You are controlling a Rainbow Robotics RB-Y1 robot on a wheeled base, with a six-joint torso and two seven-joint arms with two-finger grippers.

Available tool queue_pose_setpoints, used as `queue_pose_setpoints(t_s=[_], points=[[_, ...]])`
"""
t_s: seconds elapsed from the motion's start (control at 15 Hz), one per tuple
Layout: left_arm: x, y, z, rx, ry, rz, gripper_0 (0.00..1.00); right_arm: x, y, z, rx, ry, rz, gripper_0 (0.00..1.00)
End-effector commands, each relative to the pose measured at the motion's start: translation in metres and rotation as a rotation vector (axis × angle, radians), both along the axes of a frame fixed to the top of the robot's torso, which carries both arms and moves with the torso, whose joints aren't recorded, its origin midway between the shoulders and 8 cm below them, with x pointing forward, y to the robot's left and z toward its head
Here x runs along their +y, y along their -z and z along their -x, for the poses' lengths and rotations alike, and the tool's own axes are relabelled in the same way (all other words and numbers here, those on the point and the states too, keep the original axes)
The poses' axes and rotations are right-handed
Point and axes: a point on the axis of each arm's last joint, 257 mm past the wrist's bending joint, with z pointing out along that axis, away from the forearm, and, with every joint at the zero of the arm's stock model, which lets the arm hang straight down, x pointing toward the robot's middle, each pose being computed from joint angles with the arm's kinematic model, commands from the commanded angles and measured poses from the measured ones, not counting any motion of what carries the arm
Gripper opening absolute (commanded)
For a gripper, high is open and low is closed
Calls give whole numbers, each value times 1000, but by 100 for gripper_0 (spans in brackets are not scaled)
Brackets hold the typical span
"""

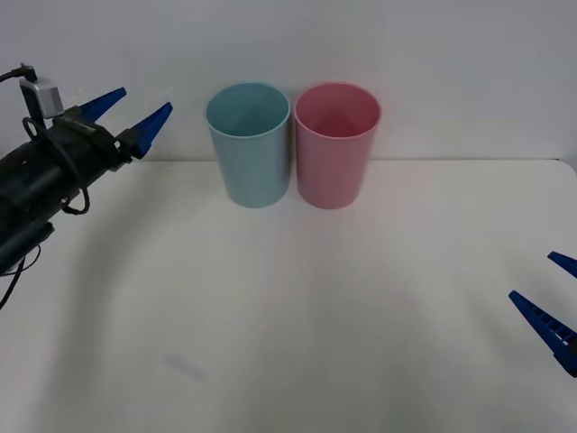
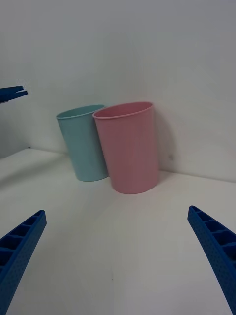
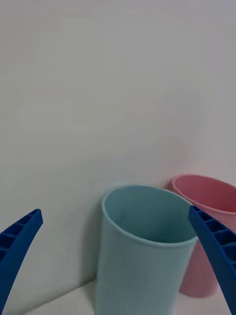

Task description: Grasp the object on the table and drop it into the matching bin: aluminum can to the light blue bin, PET bottle to the pink bin.

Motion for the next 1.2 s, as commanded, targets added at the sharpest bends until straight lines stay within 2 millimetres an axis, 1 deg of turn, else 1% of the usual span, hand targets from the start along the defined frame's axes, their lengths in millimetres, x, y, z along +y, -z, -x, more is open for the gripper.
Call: queue_pose_setpoints(t_s=[0.07, 0.2, 0.27, 0.33, 0.4, 0.47, 0.6, 0.93, 1.0, 1.2], points=[[26, 14, 29, -1, 2, -21, 100, 0, 0, 0, 0, 0, 0, 100], [43, 20, 50, -4, 1, -40, 100, 0, 0, 0, 0, 0, 0, 100], [54, 26, 65, -4, 0, -57, 100, 0, 0, 0, 0, 0, 0, 100], [63, 28, 75, -6, -8, -68, 100, 0, 0, 0, 0, 0, 0, 100], [69, 32, 86, -6, -20, -82, 100, 0, 0, 0, 0, 0, 0, 100], [77, 37, 101, -5, -31, -96, 100, 0, 0, 0, 0, 0, 0, 100], [90, 43, 121, -16, -50, -132, 100, 0, 0, 0, 0, 0, 0, 100], [128, 75, 174, -2, -83, -263, 100, 0, 0, 0, 0, 0, 0, 100], [131, 81, 183, 14, -73, -282, 100, 0, 0, 0, 0, 0, 0, 100], [142, 87, 206, 50, -53, -290, 100, 0, 0, 0, 0, 0, 0, 100]])
